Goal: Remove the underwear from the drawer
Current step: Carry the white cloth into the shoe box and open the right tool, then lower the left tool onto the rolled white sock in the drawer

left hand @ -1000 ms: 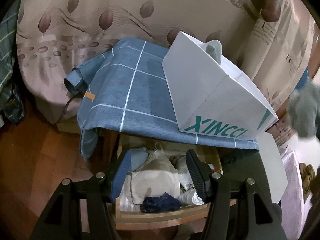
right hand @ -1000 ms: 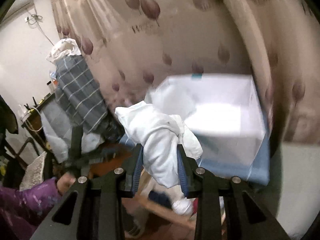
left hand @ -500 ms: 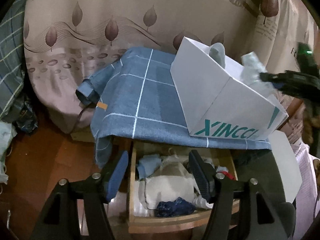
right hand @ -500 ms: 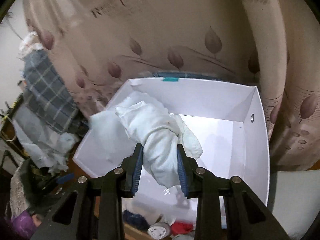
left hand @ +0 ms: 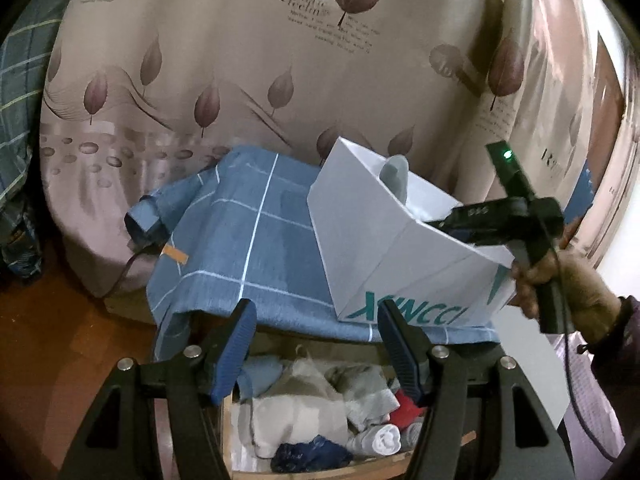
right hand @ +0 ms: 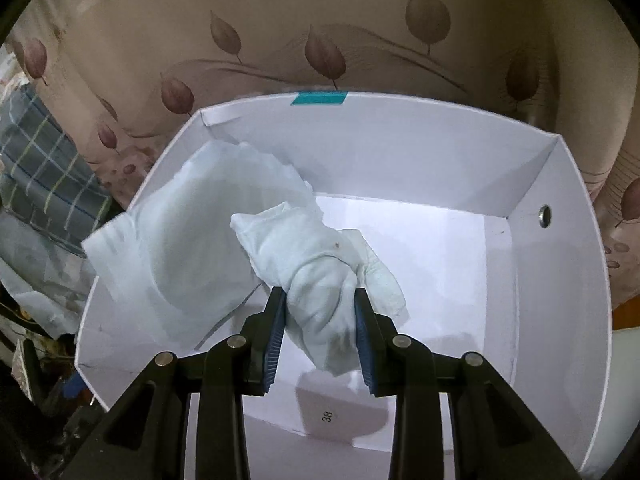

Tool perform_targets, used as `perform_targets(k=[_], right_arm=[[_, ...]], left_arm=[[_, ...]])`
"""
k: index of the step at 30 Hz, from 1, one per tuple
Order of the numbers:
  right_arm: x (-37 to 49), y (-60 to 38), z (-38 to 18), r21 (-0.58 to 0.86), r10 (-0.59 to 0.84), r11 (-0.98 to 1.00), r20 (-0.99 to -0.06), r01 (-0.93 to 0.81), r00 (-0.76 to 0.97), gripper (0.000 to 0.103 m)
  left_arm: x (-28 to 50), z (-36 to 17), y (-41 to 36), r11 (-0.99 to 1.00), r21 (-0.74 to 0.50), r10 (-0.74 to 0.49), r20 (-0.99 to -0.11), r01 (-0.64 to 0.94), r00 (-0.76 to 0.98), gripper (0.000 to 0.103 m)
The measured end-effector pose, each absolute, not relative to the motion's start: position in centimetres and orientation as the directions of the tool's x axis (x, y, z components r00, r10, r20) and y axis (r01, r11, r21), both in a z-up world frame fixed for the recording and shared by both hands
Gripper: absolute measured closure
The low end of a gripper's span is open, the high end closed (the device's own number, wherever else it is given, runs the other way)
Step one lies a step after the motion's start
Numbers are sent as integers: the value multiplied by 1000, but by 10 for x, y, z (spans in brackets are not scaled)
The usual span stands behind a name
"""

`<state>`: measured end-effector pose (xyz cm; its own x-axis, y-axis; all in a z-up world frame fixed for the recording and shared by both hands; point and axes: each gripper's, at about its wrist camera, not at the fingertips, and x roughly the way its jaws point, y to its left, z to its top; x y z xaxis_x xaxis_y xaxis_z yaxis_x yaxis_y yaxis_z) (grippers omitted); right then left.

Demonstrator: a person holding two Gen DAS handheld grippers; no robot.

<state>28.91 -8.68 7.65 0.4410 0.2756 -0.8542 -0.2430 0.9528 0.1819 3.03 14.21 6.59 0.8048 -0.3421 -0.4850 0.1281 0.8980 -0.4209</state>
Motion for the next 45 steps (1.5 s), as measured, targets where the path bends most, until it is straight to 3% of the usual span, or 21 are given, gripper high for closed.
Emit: perform_targets(k=[7,11,13,15,17,20,25,28,31,34,40,45], right_arm=[[287,-93,88,231,317,946,-808,-228,497,61],[250,-118,114,319,428,904,-666,-285,610,60],[217,-133,124,360,479,876,-581,-320,658,50],[167,-155,124,377,499,862,-508,-339,702,28],[132,-171,112,377,498,861,-491,-341,714,23],[91,-199,80,328,414,906,-548,-269,727,22],[60,-249,28,439,374,892,-577,-110,726,22],[47,-258,39,454,399,876,-490,-164,775,22],[47,-262,36,471,413,866,-488,-167,769,20],[46,-263,37,483,426,857,-463,-181,777,20],[39,-269,39,498,439,844,-435,-196,786,20],[36,-276,38,534,455,822,-407,-197,792,18]], left_arm=[[31,69,130,907,-378,-374,-512,188,774,38],[35,63,106,916,-298,-397,-588,268,704,38],[36,60,95,920,-259,-391,-625,293,675,38],[33,58,87,918,-231,-393,-634,322,666,38],[31,56,80,913,-212,-398,-645,348,652,38],[32,49,65,905,-196,-403,-679,378,614,38],[38,31,25,879,-159,-398,-764,449,508,38],[44,12,-6,846,-153,-397,-819,510,413,38],[56,-15,-36,821,-187,-392,-871,539,295,38],[76,-46,-53,820,-304,-428,-888,485,167,38],[98,-89,-73,841,-372,-417,-908,393,32,38],[98,-107,-85,852,-324,-353,-935,411,-6,38]])
